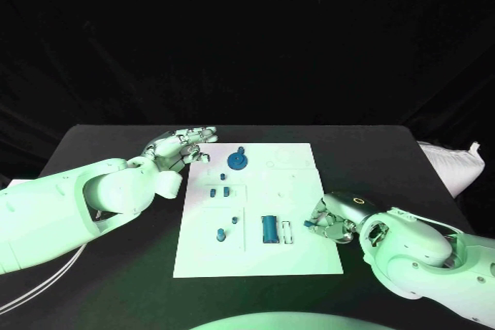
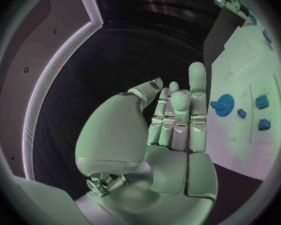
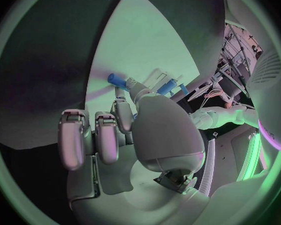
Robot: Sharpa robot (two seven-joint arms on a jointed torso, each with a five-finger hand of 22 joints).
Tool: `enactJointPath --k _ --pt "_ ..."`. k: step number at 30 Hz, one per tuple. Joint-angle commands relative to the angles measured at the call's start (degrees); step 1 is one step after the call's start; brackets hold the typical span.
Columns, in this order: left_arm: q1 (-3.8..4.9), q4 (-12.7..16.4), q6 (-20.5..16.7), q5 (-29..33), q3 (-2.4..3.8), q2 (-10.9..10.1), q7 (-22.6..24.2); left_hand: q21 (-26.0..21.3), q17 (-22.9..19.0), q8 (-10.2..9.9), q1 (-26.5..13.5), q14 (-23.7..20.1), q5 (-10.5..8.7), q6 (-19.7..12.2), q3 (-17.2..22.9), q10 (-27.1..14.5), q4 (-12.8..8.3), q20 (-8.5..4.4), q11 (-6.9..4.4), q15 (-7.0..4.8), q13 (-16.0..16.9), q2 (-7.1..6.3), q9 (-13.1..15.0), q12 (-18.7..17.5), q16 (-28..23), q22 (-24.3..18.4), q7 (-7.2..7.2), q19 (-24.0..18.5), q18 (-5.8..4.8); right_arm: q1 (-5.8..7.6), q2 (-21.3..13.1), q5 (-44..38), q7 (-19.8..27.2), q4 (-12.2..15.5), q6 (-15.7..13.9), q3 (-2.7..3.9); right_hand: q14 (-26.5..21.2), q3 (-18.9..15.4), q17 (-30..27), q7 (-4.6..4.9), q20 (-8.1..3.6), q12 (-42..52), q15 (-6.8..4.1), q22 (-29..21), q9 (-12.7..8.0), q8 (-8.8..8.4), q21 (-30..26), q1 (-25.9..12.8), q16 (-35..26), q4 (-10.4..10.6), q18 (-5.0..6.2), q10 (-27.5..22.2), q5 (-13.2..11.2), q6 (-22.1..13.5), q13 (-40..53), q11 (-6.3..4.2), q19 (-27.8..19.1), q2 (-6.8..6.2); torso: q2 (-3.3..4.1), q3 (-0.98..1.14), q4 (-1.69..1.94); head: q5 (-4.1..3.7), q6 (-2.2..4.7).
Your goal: Assemble the parts on the task board
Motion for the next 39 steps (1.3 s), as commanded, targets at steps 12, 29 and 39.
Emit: enactJointPath --k 12,29,39 --pt "0.01 0.26 1.44 -0.35 0.04 0.13 0.11 -0.24 -0.06 0.11 -0.08 -0.33 0.06 -0.43 -0.13 -0.31 -0.37 0.06 -0.04 -0.07 -0.08 0.19 -0.05 0.34 -0.24 -0.1 0.1 -0.27 1.03 0.52 0.96 13.28 -1.95 1.88 -9.09 -0.09 6.01 -1.13 14.77 -0.46 -0.39 0.69 -0.19 9.95 0.5 0.49 0.44 -4.93 0.54 2.37 -1.17 2.46 1.1 1.72 -2.84 -1.14 3.67 -3.74 -0.03 -0.09 0.0 0.07 -0.15" --pt "0.01 0.43 1.62 -0.36 0.04 0.15 0.02 -0.24 -0.06 0.11 -0.08 -0.33 0.06 -0.43 -0.13 -0.31 -0.37 0.06 -0.04 -0.07 -0.08 0.19 -0.05 0.34 -0.24 -0.1 0.1 -0.27 1.03 0.43 4.73 17.05 -2.53 0.61 -5.64 -0.12 6.03 -4.33 14.84 -0.74 -0.61 2.77 -0.42 10.44 0.92 0.62 0.85 -7.41 0.58 4.04 -1.3 3.2 8.99 2.54 -1.5 -1.38 3.93 -4.38 -0.01 0.0 0.0 0.42 -0.41" --pt "0.01 0.45 1.68 -0.36 0.04 0.12 -0.03 -0.24 -0.06 0.11 -0.08 -0.33 0.06 -0.43 -0.13 -0.31 -0.37 0.06 -0.04 -0.07 -0.08 0.19 -0.05 0.34 -0.24 -0.1 0.1 -0.27 1.03 0.27 5.45 16.4 -2.75 0.27 -2.76 -0.14 6.02 -4.54 14.82 -0.75 -0.63 3.24 -0.43 10.44 0.99 0.66 0.84 -7.51 0.57 4.11 -1.3 3.3 9.09 2.62 -1.25 -1.39 3.92 -4.34 -0.03 -0.01 -0.06 0.47 -0.44"
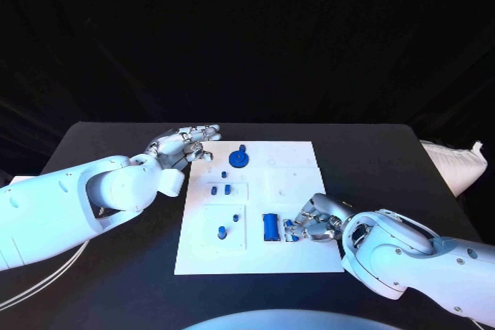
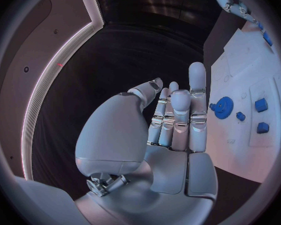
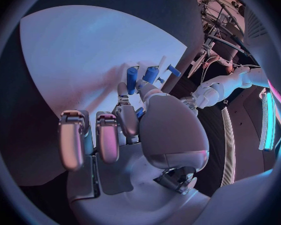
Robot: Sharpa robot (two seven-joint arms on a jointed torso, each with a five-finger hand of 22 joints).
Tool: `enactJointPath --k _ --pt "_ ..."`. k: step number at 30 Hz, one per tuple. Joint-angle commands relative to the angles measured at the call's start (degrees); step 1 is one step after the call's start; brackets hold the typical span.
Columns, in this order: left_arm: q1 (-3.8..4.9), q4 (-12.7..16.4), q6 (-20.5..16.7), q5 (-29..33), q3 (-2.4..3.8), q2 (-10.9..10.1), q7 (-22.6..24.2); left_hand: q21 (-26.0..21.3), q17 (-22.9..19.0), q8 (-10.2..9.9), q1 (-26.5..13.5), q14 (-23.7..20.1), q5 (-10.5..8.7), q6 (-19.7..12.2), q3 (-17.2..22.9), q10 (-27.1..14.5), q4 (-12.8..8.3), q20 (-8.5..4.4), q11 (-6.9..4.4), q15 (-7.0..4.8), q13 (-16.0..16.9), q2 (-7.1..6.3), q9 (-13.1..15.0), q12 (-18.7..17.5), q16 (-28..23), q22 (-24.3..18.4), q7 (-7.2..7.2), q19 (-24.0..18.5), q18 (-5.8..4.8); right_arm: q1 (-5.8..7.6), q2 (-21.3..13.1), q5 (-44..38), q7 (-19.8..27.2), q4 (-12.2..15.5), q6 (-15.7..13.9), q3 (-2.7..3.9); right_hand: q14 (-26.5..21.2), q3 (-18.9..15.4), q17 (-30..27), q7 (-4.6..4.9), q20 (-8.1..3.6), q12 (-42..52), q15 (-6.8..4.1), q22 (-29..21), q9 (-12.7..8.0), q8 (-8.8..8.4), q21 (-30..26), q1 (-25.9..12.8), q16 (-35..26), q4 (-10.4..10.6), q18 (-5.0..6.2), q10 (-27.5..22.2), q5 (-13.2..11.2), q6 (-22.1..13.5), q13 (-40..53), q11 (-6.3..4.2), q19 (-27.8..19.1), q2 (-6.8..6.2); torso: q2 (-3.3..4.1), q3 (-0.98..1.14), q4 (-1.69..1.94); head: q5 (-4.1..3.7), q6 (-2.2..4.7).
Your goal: Assemble the parts on the task board
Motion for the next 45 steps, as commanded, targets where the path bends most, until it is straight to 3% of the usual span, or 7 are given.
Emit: enactJointPath --k 1,17,29,39,43,45 --pt "0.02 0.16 1.2 -0.25 0.03 0.09 0.19 -0.24 -0.07 0.11 -0.08 -0.34 0.06 -0.43 -0.13 -0.31 -0.37 0.06 -0.04 -0.07 -0.09 0.19 -0.05 0.34 -0.24 -0.05 0.1 -0.27 1.03 -0.09 0.19 -0.33 -0.23 0.05 2.97 -0.03 6.03 -0.44 14.84 0.0 -0.27 0.34 -0.42 10.45 -0.01 0.02 0.17 -0.55 0.2 -0.08 -0.73 1.71 0.42 0.44 4.45 0.06 3.99 0.09 -0.03 0.01 0.01 0.0 0.02" --pt "0.02 0.11 1.23 -0.25 0.03 0.14 0.15 -0.28 -0.23 0.12 -0.05 -0.43 0.06 -0.5 -0.18 -0.47 -0.49 0.07 -0.01 -0.06 -0.12 0.18 -0.05 0.51 -0.22 -0.09 0.13 -0.3 1.03 -0.1 0.44 -2.13 -0.27 -0.33 2.97 -0.03 6.03 -2.42 14.84 -0.19 -0.38 -0.3 -0.54 10.43 0.53 0.28 0.14 -2.12 0.19 1.21 -0.72 1.67 0.86 0.96 4.32 -0.07 3.98 0.68 0.01 -0.03 0.06 0.0 0.34" --pt "0.02 0.2 1.27 -0.25 0.03 0.08 0.02 -0.29 -0.25 0.13 -0.1 -0.44 0.05 -0.5 -0.21 -0.49 -0.47 0.08 0.0 -0.05 -0.12 0.19 -0.05 0.54 -0.21 -0.09 0.15 -0.3 1.03 -0.09 0.74 -2.85 -0.2 -0.52 3.37 -0.03 6.09 -5.37 15.09 -0.9 -0.73 -1.31 -0.99 11.08 1.91 1.18 0.68 -3.49 0.35 3.34 -0.9 1.94 2.36 2.23 3.92 -0.65 4.29 2.62 0.03 -0.04 0.08 0.14 0.36" --pt "0.03 0.23 1.36 -0.26 0.03 0.05 -0.14 -0.29 -0.25 0.13 -0.1 -0.44 0.05 -0.5 -0.21 -0.49 -0.47 0.08 0.0 -0.05 -0.12 0.19 -0.05 0.54 -0.21 -0.09 0.15 -0.3 1.03 -0.08 0.9 -3.34 -0.16 -0.63 3.76 -0.03 6.09 -8.24 15.09 -1.47 -1.05 0.85 -1.35 11.24 3.38 2.11 0.8 -4.51 0.35 5.06 -0.94 2.52 0.71 3.13 5.01 -1.09 4.36 3.41 0.0 0.0 -0.01 0.2 0.35" --pt "0.03 0.24 1.37 -0.5 0.03 0.01 -0.2 -0.29 -0.25 0.13 -0.1 -0.44 0.05 -0.5 -0.21 -0.49 -0.47 0.08 0.0 -0.05 -0.12 0.19 -0.05 0.54 -0.21 -0.09 0.15 -0.3 1.03 -0.08 0.91 -3.56 -0.1 -0.52 3.8 -0.03 6.09 -8.45 15.09 -1.93 -1.29 1.66 -1.69 11.71 4.28 2.84 1.2 -2.93 0.35 4.68 -1.07 2.77 1.56 3.67 5.49 -1.5 4.58 4.95 0.02 0.01 -0.05 0.17 0.41" --pt "0.03 0.25 1.39 -0.6 0.03 0.01 -0.22 -0.29 -0.25 0.13 -0.1 -0.44 0.05 -0.5 -0.21 -0.49 -0.47 0.08 0.0 -0.05 -0.12 0.19 -0.05 0.54 -0.21 -0.09 0.15 -0.3 1.03 -0.08 0.93 -3.75 -0.07 -0.49 3.91 -0.03 6.09 -7.61 15.09 -2.19 -1.42 2.07 -1.88 11.85 4.65 3.07 1.32 -0.7 0.35 3.4 -1.11 2.9 1.68 3.69 5.72 -1.74 4.64 5.96 0.01 0.02 -0.05 0.12 0.42"
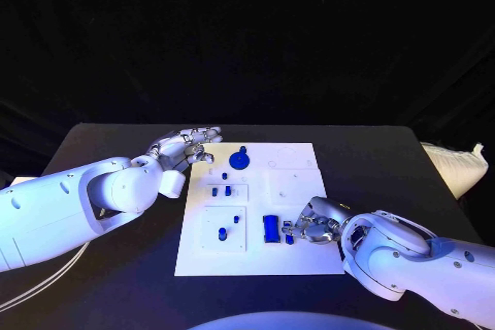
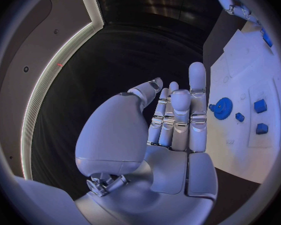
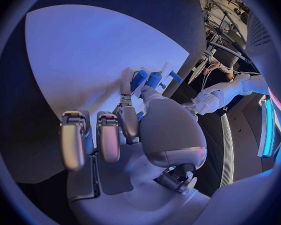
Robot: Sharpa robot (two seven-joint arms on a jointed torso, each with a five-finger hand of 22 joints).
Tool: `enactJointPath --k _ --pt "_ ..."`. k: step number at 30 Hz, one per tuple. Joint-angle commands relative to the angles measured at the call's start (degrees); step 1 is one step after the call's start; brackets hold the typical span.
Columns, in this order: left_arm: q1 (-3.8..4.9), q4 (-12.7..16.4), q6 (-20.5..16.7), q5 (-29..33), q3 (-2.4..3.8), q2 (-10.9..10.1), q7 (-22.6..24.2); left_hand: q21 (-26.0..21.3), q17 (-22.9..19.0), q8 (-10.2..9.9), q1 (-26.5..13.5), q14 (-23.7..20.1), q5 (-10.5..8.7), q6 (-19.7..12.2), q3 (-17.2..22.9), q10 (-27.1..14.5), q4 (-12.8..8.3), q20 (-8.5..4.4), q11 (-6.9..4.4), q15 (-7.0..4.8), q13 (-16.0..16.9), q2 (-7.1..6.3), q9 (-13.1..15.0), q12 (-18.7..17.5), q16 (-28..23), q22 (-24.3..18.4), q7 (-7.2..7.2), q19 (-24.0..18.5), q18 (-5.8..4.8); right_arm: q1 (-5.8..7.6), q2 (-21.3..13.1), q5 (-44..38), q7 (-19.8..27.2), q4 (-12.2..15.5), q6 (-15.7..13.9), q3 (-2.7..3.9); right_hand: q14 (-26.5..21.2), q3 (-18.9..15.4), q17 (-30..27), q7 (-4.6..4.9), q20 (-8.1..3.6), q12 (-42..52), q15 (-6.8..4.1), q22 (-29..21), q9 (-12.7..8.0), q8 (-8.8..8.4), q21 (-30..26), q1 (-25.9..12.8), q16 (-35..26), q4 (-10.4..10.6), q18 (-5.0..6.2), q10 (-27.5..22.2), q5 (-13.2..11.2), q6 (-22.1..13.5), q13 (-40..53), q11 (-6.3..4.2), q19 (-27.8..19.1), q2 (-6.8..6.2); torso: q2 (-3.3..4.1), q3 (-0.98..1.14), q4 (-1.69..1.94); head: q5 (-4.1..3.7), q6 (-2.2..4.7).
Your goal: Assemble the parts on the task board
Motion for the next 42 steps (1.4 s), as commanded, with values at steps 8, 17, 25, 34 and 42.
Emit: enactJointPath --k 8,17,25,34,42 --pt "0.03 0.19 1.21 -0.61 0.03 0.06 0.1 -0.31 -0.1 0.14 -0.18 -0.46 0.05 -0.22 -0.02 -0.55 -0.22 0.09 0.02 -0.03 -0.07 0.2 -0.05 0.28 -0.18 -0.07 0.03 -0.31 1.02 -0.07 0.22 -1.35 0.45 0.41 1.07 -0.01 5.97 1.79 15.06 -0.09 -0.67 0.7 -0.61 11.92 1.34 0.84 0.46 4.33 0.35 -3.33 -1.2 3.56 -4.78 -0.28 5.65 -0.59 4.57 1.88 0.02 0.02 0.04 -0.15 0.02" --pt "0.03 0.14 1.21 -0.63 0.03 0.08 0.07 -0.31 -0.25 0.14 -0.18 -0.52 0.05 -0.23 -0.02 -0.57 -0.23 0.09 0.01 -0.03 -0.08 0.21 -0.05 0.29 -0.24 -0.08 0.03 -0.32 1.02 -0.07 0.04 -1.37 0.58 0.66 -0.53 -0.01 5.97 -3.3 15.06 0.0 -0.55 0.22 -0.49 11.76 2.45 1.32 0.3 -1.44 0.35 0.61 -1.14 3.56 -3.1 -0.44 5.65 -0.47 4.49 -0.26 0.03 0.07 -0.02 -0.23 0.12" --pt "0.02 0.04 1.27 -0.63 -0.02 0.1 0.02 -0.32 -0.25 0.14 -0.19 -0.53 0.05 -0.24 -0.04 -0.59 -0.24 0.1 0.02 -0.03 -0.08 0.21 -0.05 0.32 -0.23 -0.08 0.03 -0.32 1.02 -0.07 -0.86 -0.76 1.44 1.54 -1.93 0.04 5.97 -7.64 15.06 -0.04 -0.61 -0.12 -0.52 11.74 3.39 1.59 0.25 -4.72 0.35 1.03 -1.13 3.56 -7.96 -0.77 5.7 -0.5 4.46 0.51 -0.02 0.05 0.0 -0.32 0.21" --pt "0.01 -0.01 1.36 -0.65 -0.07 0.08 -0.08 -0.32 -0.25 0.14 -0.19 -0.53 0.05 -0.24 -0.04 -0.59 -0.24 0.1 0.02 -0.03 -0.08 0.21 -0.05 0.32 -0.23 -0.08 0.03 -0.32 1.02 -0.08 -2.88 0.64 2.81 2.31 0.92 0.06 5.97 -8.55 15.06 0.0 -0.64 -0.6 -0.52 11.57 3.96 1.63 0.07 -0.12 0.35 -1.14 -1.08 3.44 -7.87 -1.28 5.64 -0.46 4.37 -0.01 -0.01 0.04 -0.04 -0.45 0.26" --pt "0.0 0.02 1.45 -0.91 -0.08 0.08 -0.15 -0.32 -0.25 0.14 -0.19 -0.53 0.05 -0.24 -0.04 -0.59 -0.24 0.1 0.02 -0.03 -0.08 0.21 -0.05 0.32 -0.23 -0.08 0.03 -0.32 1.02 -0.14 -3.52 0.71 3.02 2.36 2.66 0.05 5.97 -8.55 15.06 0.05 -0.61 -1.05 -0.48 11.4 4.46 1.66 -0.11 5.51 0.35 -4.53 -1.02 3.31 -9.02 -1.7 5.58 -0.43 4.26 -0.16 0.0 0.02 0.04 -0.61 0.3"
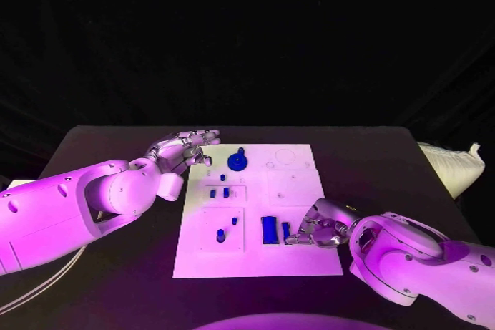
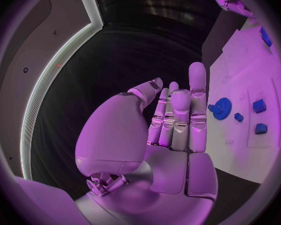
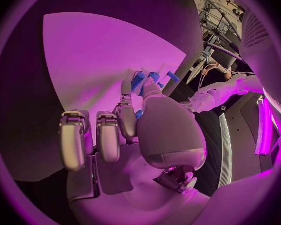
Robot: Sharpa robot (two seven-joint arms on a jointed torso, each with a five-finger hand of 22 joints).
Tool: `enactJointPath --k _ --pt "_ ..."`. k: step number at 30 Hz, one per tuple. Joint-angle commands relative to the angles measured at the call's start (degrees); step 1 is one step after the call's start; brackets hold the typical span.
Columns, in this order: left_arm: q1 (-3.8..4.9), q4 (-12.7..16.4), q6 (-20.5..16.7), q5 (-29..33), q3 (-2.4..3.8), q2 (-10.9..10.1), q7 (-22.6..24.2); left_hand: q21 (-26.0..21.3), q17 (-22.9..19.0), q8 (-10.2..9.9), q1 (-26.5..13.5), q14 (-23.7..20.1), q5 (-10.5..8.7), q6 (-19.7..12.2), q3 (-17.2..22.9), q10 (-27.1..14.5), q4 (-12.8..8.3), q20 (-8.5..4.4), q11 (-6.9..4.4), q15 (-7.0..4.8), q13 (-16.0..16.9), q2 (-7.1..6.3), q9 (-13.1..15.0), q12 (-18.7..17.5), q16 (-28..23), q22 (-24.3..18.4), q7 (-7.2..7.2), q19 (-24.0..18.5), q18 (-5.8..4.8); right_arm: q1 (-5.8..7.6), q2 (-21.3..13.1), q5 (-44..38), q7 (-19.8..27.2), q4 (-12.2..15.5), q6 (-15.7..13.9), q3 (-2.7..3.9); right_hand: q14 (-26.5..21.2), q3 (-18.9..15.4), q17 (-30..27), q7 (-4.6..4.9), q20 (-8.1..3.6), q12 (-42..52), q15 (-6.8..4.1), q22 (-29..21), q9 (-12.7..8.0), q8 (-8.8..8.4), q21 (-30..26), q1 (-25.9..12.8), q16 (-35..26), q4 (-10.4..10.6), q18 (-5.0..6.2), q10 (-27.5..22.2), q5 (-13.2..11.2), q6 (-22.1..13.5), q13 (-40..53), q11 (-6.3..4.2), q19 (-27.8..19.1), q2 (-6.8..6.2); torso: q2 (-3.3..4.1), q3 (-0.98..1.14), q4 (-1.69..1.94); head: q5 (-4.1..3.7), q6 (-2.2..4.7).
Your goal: Assemble the parts on the task board
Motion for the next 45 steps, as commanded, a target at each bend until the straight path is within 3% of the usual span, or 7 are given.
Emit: enactJointPath --k 1,19,24,30,33,38,45 --pt "0.02 0.08 1.26 -0.6 0.02 0.08 0.13 -0.32 -0.05 0.14 -0.19 -0.52 0.05 -0.24 -0.04 -0.39 -0.24 0.1 -0.18 -0.03 -0.09 0.2 -0.05 0.32 -0.23 -0.09 0.04 -0.32 1.02 -0.1 0.01 -0.04 0.85 -0.04 2.32 -0.01 6.09 -0.01 15.08 0.03 -0.35 -0.26 0.0 11.38 0.11 0.11 -0.31 1.33 0.36 -0.33 -0.17 2.87 -0.25 -0.41 5.46 0.07 4.4 0.81 0.0 -0.02 0.11 -0.13 0.03" --pt "0.01 0.09 1.35 -0.84 0.02 0.02 0.08 -0.32 -0.05 0.14 -0.19 -0.52 0.05 -0.24 -0.04 -0.39 -0.24 0.1 -0.18 -0.03 -0.09 0.2 -0.05 0.32 -0.23 -0.09 0.04 -0.32 1.02 -0.11 1.56 -0.7 0.0 -2.19 3.3 -0.01 6.09 -0.38 15.08 0.11 -0.32 -0.02 0.05 11.49 0.32 0.16 -0.22 0.96 0.36 0.16 -0.2 2.94 -0.18 -0.39 5.61 0.13 4.45 2.19 0.04 -0.03 0.1 -0.04 -0.21" --pt "0.01 0.08 1.35 -0.84 0.02 0.02 0.08 -0.32 -0.05 0.14 -0.19 -0.52 0.05 -0.24 -0.04 -0.39 -0.24 0.1 -0.18 -0.03 -0.09 0.2 -0.05 0.32 -0.23 -0.09 0.04 -0.32 1.02 -0.13 2.08 -0.83 -0.09 -2.83 4.48 -0.01 6.09 -0.42 15.08 -0.02 -0.33 -0.17 -0.01 11.4 0.45 0.13 -0.31 2.28 0.36 -0.75 -0.18 2.92 -0.13 -0.55 5.59 0.04 4.41 2.14 -0.03 -0.01 0.16 0.0 -0.2" --pt "0.0 0.02 1.36 -0.84 0.01 0.02 0.1 -0.32 -0.05 0.14 -0.19 -0.52 0.05 -0.24 -0.04 -0.39 -0.24 0.1 -0.18 -0.03 -0.09 0.2 -0.05 0.32 -0.23 -0.09 0.04 -0.32 1.02 -0.15 2.07 -0.75 0.7 -2.75 2.31 -0.01 6.09 -0.55 15.08 0.01 -0.35 -0.54 -0.02 11.26 0.54 0.09 -0.45 2.96 0.36 -1.3 -0.13 2.85 -0.22 -0.69 5.46 0.04 4.34 2.05 -0.06 -0.02 0.03 0.03 -0.13" --pt "-0.05 -0.08 1.35 -0.84 0.0 0.0 0.13 -0.33 -0.07 0.14 -0.2 -0.54 0.05 -0.25 -0.04 -0.41 -0.25 0.1 -0.18 -0.02 -0.1 0.21 -0.05 0.34 -0.23 -0.1 0.05 -0.33 1.02 -0.15 1.64 1.0 2.79 -2.35 -0.48 0.01 6.04 -1.67 14.87 0.37 -0.26 -1.93 0.18 10.68 0.54 -0.17 -0.99 1.81 0.22 -0.76 0.03 2.54 0.7 -1.2 4.93 0.33 4.06 1.37 -0.1 0.03 0.0 -0.02 0.07" --pt "-0.27 -0.46 1.28 -0.84 -0.01 0.05 0.28 -0.37 -0.19 0.13 -0.22 -0.62 0.06 -0.31 -0.08 -0.54 -0.28 0.12 -0.16 0.0 -0.12 0.25 -0.06 0.45 -0.23 -0.13 0.06 -0.37 1.02 0.35 0.5 5.96 8.63 -1.94 -5.39 0.38 5.77 -3.49 13.66 1.31 0.17 -5.36 0.75 9.3 0.28 -1.34 -2.32 1.29 -0.55 -0.57 0.42 1.6 1.71 -3.27 3.59 1.1 3.37 0.06 -0.32 -0.09 0.01 -0.25 0.5" --pt "-1.09 -1.57 1.16 -0.81 -0.01 0.41 0.87 -0.4 -0.33 0.15 -0.36 -0.7 0.03 -0.33 -0.18 -0.6 -0.25 0.14 -0.13 0.02 -0.13 0.21 -0.06 0.54 -0.25 -0.15 0.08 -0.4 1.01 4.59 -0.34 23.92 23.33 -6.06 -9.51 0.68 5.42 -4.65 12.1 3.28 1.33 -12.33 2.15 7.35 -1.14 -4.48 -4.26 2.09 -1.59 -0.61 0.95 -0.56 1.93 -7.99 0.68 2.77 2.38 0.57 -1.61 -0.46 -0.22 -0.66 1.03"
